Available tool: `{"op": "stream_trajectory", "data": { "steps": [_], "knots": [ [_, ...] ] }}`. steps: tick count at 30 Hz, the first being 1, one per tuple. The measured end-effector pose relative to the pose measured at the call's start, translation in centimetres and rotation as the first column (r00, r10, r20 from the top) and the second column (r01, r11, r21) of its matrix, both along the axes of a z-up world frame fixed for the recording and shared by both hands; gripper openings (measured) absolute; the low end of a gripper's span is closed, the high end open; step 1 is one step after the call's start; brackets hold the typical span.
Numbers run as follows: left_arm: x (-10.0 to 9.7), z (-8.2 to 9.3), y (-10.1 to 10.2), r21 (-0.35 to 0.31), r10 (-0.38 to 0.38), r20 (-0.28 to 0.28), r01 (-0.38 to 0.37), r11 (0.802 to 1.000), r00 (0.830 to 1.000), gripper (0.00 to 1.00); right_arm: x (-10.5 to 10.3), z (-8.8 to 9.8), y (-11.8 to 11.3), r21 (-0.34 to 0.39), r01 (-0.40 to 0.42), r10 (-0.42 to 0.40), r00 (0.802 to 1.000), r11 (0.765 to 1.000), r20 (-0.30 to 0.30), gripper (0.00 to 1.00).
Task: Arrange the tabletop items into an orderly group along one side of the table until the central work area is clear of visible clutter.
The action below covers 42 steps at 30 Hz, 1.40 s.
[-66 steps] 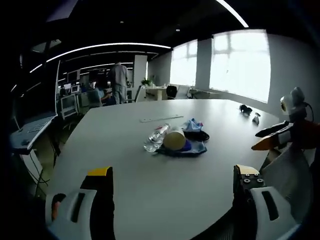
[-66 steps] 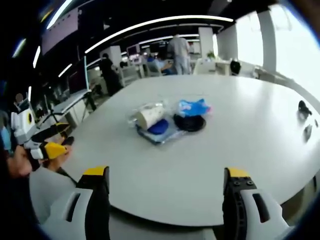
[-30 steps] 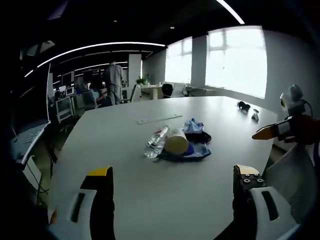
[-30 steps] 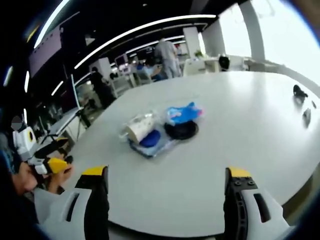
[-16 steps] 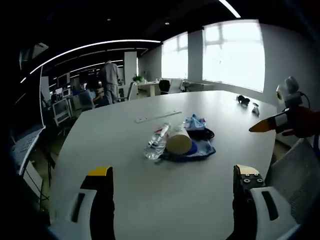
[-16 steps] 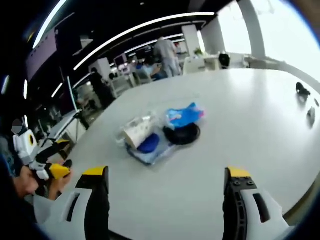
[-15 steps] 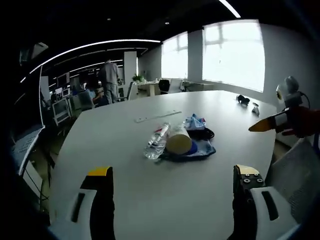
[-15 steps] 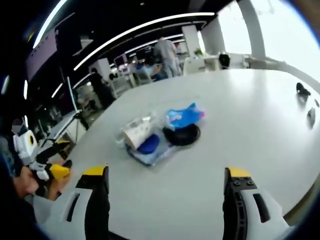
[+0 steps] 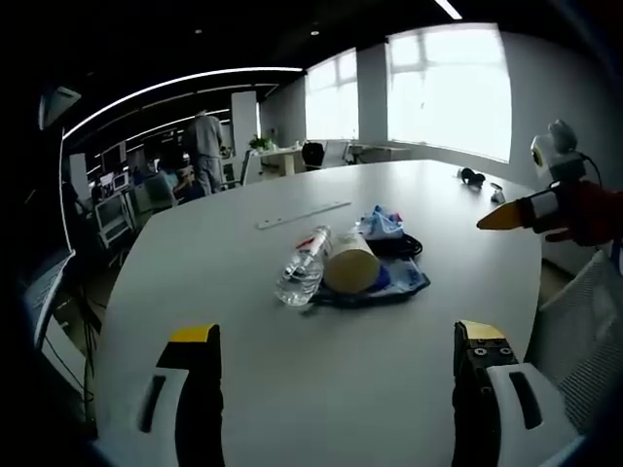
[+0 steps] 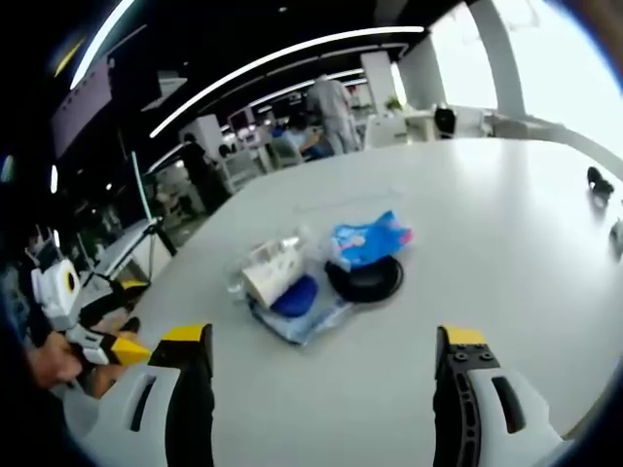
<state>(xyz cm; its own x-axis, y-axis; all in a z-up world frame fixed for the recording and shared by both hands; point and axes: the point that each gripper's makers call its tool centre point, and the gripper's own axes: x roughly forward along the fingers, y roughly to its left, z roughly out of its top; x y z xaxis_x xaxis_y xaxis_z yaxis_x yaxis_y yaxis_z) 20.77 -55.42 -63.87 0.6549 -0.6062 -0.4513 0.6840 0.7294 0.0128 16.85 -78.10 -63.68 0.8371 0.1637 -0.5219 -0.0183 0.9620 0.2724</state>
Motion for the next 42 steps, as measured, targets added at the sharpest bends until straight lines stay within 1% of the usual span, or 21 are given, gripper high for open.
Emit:
{"op": "stream_trajectory", "data": {
  "steps": [5,6,8,14,19,21,22,23,25,28,30,36,39,40,42],
  "knots": [
    [0.9,0.3,-0.3,-0.017,0.007,0.014,-0.007,1.0,1.0,0.98,0.9,0.0,0.5,0.014,-0.012,0.012,1.0,1.0,0.004,0.91],
    [1.2,0.2,-0.4,-0.016,0.006,0.01,-0.005,1.0,1.0,0.98,1.1,0.0,0.6,0.013,-0.012,0.012,1.0,1.0,0.004,0.91],
    [1.5,0.1,-0.3,0.0,0.006,0.009,-0.006,1.0,1.0,0.98,1.5,0.2,0.6,0.005,-0.014,0.014,1.0,1.0,0.014,0.91],
    [2.6,-0.6,-0.4,0.032,-0.01,0.01,0.01,0.999,1.0,0.98,2.7,0.3,1.0,0.002,-0.036,0.036,0.999,0.999,0.014,0.91],
    [3.4,-0.8,-0.4,0.036,-0.007,0.004,0.006,0.999,1.0,0.97,3.7,0.7,1.3,0.004,-0.044,0.043,0.999,0.999,0.024,0.91],
    [3.6,-0.9,-0.5,0.043,-0.011,0.004,0.011,0.999,1.0,0.98,4.1,0.6,1.4,0.002,-0.049,0.049,0.999,0.999,0.021,0.9],
    [3.7,-1.0,-0.4,0.057,-0.012,0.002,0.012,0.998,1.0,0.98,4.3,0.7,1.4,0.001,-0.05,0.05,0.999,0.999,0.021,0.88],
    [3.9,-0.8,-0.3,0.055,-0.009,0.01,0.008,0.998,1.0,0.98,4.6,0.9,1.3,-0.02,-0.049,0.05,0.998,0.999,0.035,0.87],
    [4.2,-0.7,-0.3,0.043,-0.004,0.009,0.003,0.999,1.0,0.97,4.9,1.0,1.4,-0.029,-0.055,0.056,0.998,0.998,0.037,0.86],
    [4.7,-0.8,-0.2,0.046,0.001,0.01,-0.001,0.999,1.0,0.97,5.5,0.9,1.5,-0.02,-0.063,0.063,0.997,0.998,0.032,0.86],
    [5.1,-0.8,-0.1,0.039,0.01,0.018,-0.011,0.999,1.0,0.98,6.0,1.0,1.5,-0.023,-0.063,0.064,0.997,0.998,0.04,0.86],
    [6.2,-1.6,0.2,0.056,0.018,0.002,-0.018,0.998,1.0,0.97,7.0,1.0,1.9,-0.022,-0.072,0.073,0.997,0.997,0.039,0.86],
    [6.5,-1.7,0.1,0.057,0.019,0.002,-0.019,0.998,1.0,0.95,7.4,1.1,2.1,-0.018,-0.076,0.077,0.996,0.997,0.038,0.86],
    [6.6,-1.7,0.0,0.049,0.017,0.0,-0.017,0.999,1.0,0.94,7.5,1.1,2.2,-0.018,-0.076,0.077,0.996,0.997,0.04,0.86],
    [6.8,-2.1,-0.1,0.055,0.015,-0.007,-0.015,0.998,1.0,0.94,8.0,1.3,2.1,-0.007,-0.062,0.063,0.997,0.998,0.054,0.86]
  ]
}}
